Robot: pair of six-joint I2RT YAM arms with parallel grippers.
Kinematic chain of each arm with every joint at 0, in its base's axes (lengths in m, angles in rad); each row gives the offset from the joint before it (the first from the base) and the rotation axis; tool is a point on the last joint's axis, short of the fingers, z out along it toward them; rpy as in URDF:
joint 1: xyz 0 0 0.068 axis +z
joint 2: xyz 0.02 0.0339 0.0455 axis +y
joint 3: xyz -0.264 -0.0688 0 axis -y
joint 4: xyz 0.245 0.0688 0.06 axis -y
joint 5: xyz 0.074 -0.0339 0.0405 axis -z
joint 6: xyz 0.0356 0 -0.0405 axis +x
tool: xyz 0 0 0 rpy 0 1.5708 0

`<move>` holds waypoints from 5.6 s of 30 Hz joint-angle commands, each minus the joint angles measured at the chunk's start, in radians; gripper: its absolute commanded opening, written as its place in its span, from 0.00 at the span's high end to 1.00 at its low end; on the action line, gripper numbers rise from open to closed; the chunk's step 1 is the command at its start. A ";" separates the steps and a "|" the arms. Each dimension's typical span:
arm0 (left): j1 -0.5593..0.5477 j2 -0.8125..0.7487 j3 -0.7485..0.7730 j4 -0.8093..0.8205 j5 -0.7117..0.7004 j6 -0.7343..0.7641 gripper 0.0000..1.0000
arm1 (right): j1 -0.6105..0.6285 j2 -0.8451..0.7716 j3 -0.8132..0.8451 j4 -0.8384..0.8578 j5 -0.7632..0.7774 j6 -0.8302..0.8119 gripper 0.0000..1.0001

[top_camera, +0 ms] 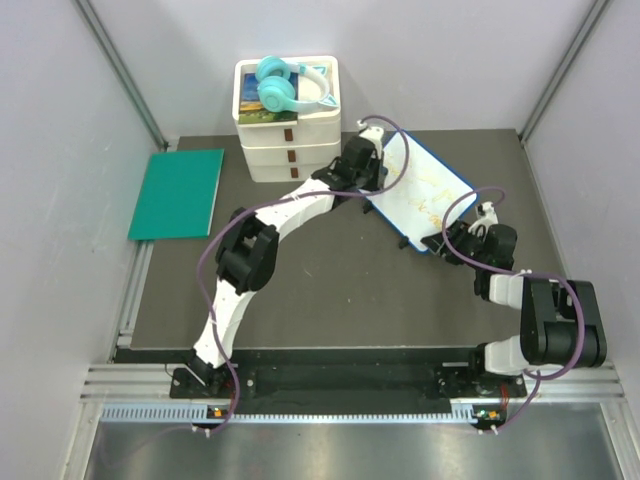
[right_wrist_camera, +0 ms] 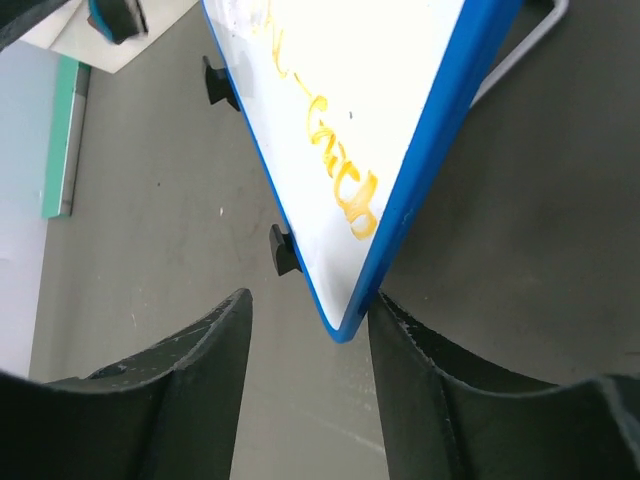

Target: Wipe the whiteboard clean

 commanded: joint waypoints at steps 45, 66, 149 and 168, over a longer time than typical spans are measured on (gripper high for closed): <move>-0.073 0.240 0.192 0.074 0.518 0.288 1.00 | 0.037 0.074 0.063 -0.025 0.079 -0.005 1.00; -0.167 0.306 0.267 -0.084 0.308 0.355 1.00 | 0.051 0.071 0.070 -0.042 0.090 -0.019 1.00; -0.168 -0.006 -0.012 0.184 0.147 0.329 1.00 | 0.272 -0.197 0.005 -0.320 0.318 -0.126 0.73; -0.119 -0.089 -0.116 0.187 0.173 0.333 1.00 | 0.178 -0.418 -0.104 -0.233 0.343 -0.057 0.22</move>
